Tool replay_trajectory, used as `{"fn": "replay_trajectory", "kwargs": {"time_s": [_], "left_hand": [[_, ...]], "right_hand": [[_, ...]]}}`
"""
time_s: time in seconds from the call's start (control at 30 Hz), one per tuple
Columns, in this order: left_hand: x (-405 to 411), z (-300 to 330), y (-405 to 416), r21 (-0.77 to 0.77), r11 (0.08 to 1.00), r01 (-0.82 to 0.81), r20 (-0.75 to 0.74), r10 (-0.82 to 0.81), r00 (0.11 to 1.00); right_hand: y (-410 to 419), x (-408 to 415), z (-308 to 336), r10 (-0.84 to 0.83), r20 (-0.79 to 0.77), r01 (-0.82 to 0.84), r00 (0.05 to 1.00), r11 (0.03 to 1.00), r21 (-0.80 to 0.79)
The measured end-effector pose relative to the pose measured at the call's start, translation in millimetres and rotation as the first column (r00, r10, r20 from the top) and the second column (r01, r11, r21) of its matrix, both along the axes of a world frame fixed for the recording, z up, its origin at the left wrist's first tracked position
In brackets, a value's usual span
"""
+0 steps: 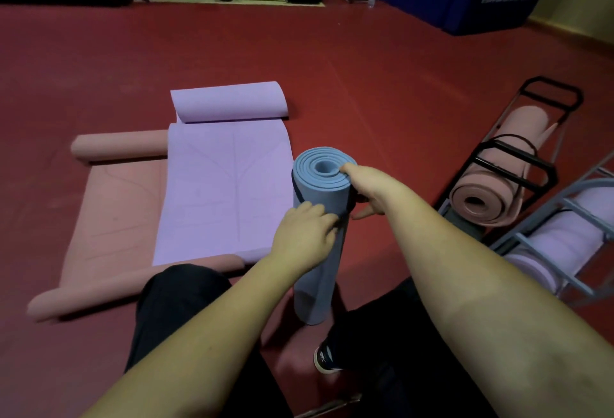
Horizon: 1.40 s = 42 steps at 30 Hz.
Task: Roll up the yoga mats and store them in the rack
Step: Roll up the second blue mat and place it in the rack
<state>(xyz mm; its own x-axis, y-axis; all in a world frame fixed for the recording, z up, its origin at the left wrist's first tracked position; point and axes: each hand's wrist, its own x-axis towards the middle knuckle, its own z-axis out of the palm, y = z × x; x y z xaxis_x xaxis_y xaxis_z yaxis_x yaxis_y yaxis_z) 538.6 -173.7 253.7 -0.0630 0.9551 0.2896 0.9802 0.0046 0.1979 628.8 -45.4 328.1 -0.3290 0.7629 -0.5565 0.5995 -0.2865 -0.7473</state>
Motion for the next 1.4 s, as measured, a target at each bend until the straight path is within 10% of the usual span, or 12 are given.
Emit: {"fn": "replay_trajectory", "kwargs": {"time_s": [0.1, 0.23, 0.4, 0.47, 0.73, 0.93, 1.2, 1.4], "left_hand": [[-11.2, -2.8, -2.1, 0.025, 0.984, -0.176, 0.34, 0.157, 0.927], [-17.1, 1.6, -8.9, 0.063, 0.868, -0.493, 0.832, 0.227, 0.507], [-17.7, 30.2, 20.9, -0.142, 0.891, -0.432, 0.989, 0.112, -0.093], [-17.3, 32.4, 33.8, -0.159, 0.895, -0.416, 0.975, 0.077, -0.207], [-15.3, -1.2, 58.0, -0.363, 0.852, -0.378, 0.92, 0.264, -0.288], [-23.8, -28.9, 65.2, -0.457, 0.829, -0.322, 0.836, 0.278, -0.472], [-43.8, -20.4, 87.5, -0.285, 0.874, -0.392, 0.947, 0.193, -0.258], [-42.6, -39.8, 105.3, -0.421, 0.833, -0.359, 0.902, 0.345, -0.259]], "right_hand": [[2.9, 2.0, -6.9, -0.018, -0.002, 0.018, 1.0, 0.998, 0.053], [1.5, -1.0, -23.8, -0.043, 0.029, 0.032, 0.999, 0.951, 0.308], [-11.6, -4.9, -40.3, -0.064, -0.225, 0.148, 0.972, 0.915, 0.375], [-12.7, -2.7, -51.0, -0.058, -0.32, 0.193, 0.945, 0.891, 0.41], [-4.4, -3.1, -77.8, -0.39, -0.588, 0.453, 0.708, 0.89, -0.046], [-1.4, 2.6, -119.7, -0.471, -0.388, 0.447, 0.792, 0.881, -0.158], [32.9, -1.1, -115.1, -0.493, -0.651, 0.512, 0.577, 0.839, -0.182], [49.3, -7.3, -141.8, -0.482, -0.45, 0.428, 0.752, 0.876, -0.222]]}}
